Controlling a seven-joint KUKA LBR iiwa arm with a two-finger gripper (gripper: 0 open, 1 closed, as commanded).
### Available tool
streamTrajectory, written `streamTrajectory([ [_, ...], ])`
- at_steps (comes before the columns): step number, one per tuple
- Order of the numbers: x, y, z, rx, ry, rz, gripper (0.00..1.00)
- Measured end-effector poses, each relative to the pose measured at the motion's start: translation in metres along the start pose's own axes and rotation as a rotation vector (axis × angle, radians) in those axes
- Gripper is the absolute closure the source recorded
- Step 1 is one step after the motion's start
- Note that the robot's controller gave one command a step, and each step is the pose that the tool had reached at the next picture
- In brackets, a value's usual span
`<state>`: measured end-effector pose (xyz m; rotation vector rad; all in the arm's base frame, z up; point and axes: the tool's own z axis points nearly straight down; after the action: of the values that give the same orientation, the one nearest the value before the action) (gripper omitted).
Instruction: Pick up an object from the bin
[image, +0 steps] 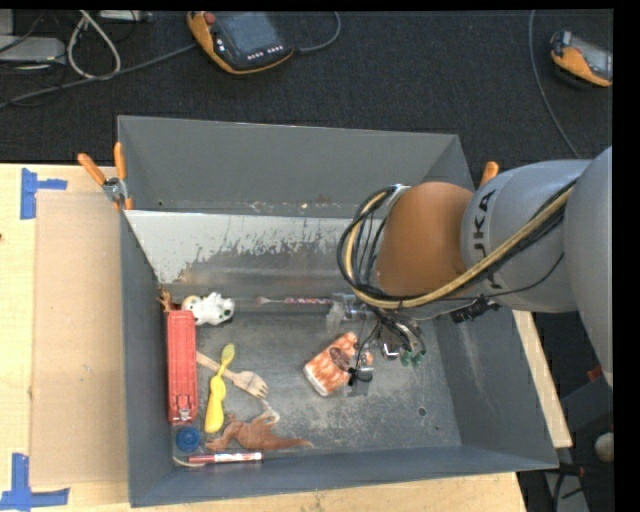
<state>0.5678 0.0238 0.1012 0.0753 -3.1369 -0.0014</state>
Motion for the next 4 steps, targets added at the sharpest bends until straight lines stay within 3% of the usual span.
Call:
streamTrajectory([
  [1,-0.005,-0.007,0.033,0.001,-0.017,-0.051,0.0],
  [2,0.008,-0.008,0.032,-0.001,0.003,-0.094,1.0],
  [4,0.009,-0.008,0.029,-0.001,0.003,-0.094,1.0],
])
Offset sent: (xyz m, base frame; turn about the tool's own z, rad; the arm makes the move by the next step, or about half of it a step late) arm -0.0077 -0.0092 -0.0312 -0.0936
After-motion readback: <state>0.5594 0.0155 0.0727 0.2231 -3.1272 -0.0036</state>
